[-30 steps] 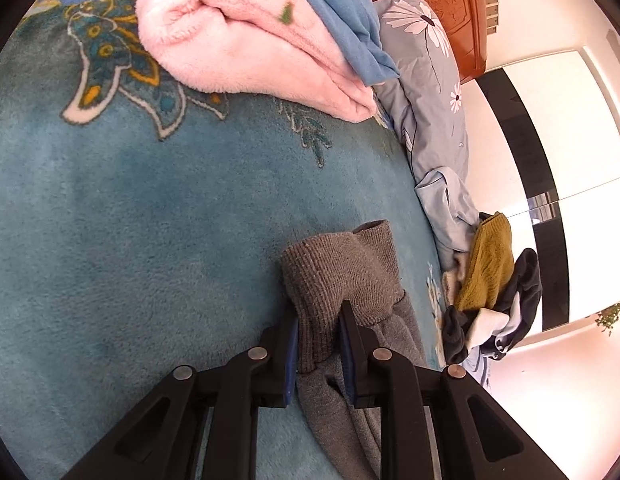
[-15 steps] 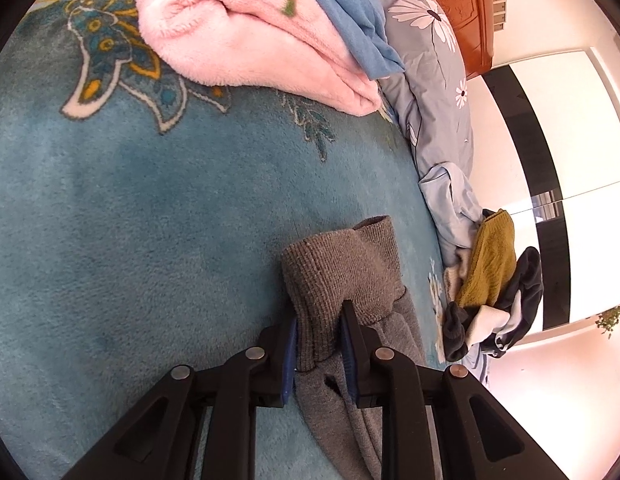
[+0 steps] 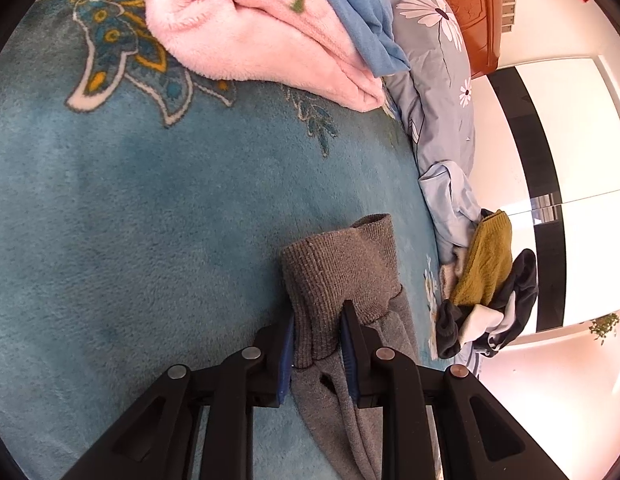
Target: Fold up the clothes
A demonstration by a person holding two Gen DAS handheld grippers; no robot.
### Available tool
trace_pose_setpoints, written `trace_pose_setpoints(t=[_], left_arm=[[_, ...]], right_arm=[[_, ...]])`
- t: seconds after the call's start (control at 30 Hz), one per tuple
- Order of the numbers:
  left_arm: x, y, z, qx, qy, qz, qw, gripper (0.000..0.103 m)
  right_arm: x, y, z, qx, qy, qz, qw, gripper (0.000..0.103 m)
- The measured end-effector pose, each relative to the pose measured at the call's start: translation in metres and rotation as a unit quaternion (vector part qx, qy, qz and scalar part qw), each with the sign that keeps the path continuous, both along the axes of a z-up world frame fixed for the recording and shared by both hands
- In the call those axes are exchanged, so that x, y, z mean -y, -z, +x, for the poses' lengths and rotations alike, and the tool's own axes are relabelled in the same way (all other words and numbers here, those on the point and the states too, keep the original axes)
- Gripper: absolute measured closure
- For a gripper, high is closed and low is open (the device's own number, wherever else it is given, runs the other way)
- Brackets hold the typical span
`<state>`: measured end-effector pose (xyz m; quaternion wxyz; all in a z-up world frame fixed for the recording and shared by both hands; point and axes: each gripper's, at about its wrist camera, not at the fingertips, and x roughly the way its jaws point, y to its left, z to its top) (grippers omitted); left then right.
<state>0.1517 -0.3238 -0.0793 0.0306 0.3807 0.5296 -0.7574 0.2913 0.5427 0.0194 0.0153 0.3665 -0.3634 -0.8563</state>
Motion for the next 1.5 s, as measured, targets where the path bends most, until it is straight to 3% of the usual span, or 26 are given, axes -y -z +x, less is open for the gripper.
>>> trace_pose_setpoints(t=[0.1, 0.27, 0.43, 0.57, 0.63, 0.73, 0.87, 0.97, 1.1, 1.2, 1.27, 1.5], left_arm=[[0.001, 0.002, 0.001, -0.002, -0.002, 0.008, 1.0, 0.079], [0.002, 0.001, -0.001, -0.001, 0.003, 0.009, 1.0, 0.079], [0.0, -0.002, 0.0, -0.001, -0.001, -0.001, 1.0, 0.08], [-0.015, -0.027, -0.001, -0.002, -0.01, -0.062, 0.998, 0.085], [-0.028, -0.048, -0.003, -0.021, -0.005, -0.097, 0.995, 0.087], [-0.058, -0.097, 0.001, -0.085, 0.028, -0.131, 0.9874, 0.087], [-0.12, -0.157, 0.013, -0.17, 0.1, -0.16, 0.9672, 0.087], [-0.177, -0.19, 0.022, -0.225, 0.16, -0.183, 0.9436, 0.087], [-0.263, -0.203, 0.027, -0.266, 0.242, -0.204, 0.9103, 0.087], [-0.323, -0.187, 0.026, -0.261, 0.299, -0.224, 0.8903, 0.087], [-0.356, -0.164, 0.024, -0.238, 0.341, -0.218, 0.883, 0.087], [-0.427, -0.09, 0.032, -0.147, 0.433, -0.234, 0.8584, 0.085]], right_arm=[[-0.008, 0.028, -0.001, 0.052, 0.016, -0.011, 0.998, 0.099], [-0.01, 0.038, -0.002, 0.055, 0.025, -0.035, 0.998, 0.097], [-0.008, 0.006, 0.008, 0.06, 0.057, 0.054, 0.995, 0.083], [-0.002, -0.016, 0.012, 0.024, 0.084, 0.069, 0.994, 0.08], [0.007, -0.025, 0.008, 0.004, 0.082, 0.071, 0.994, 0.08], [0.033, -0.032, -0.008, -0.017, 0.051, 0.076, 0.996, 0.08], [0.07, -0.027, -0.036, -0.02, 0.004, 0.069, 0.997, 0.079], [0.094, -0.017, -0.053, -0.018, -0.026, 0.064, 0.997, 0.079], [0.118, -0.005, -0.066, -0.015, -0.058, 0.053, 0.997, 0.079], [0.13, 0.001, -0.067, -0.013, -0.075, 0.058, 0.995, 0.077], [0.132, 0.006, -0.065, -0.01, -0.079, 0.057, 0.995, 0.066], [0.131, 0.024, -0.06, 0.001, -0.08, 0.028, 0.996, 0.066]])
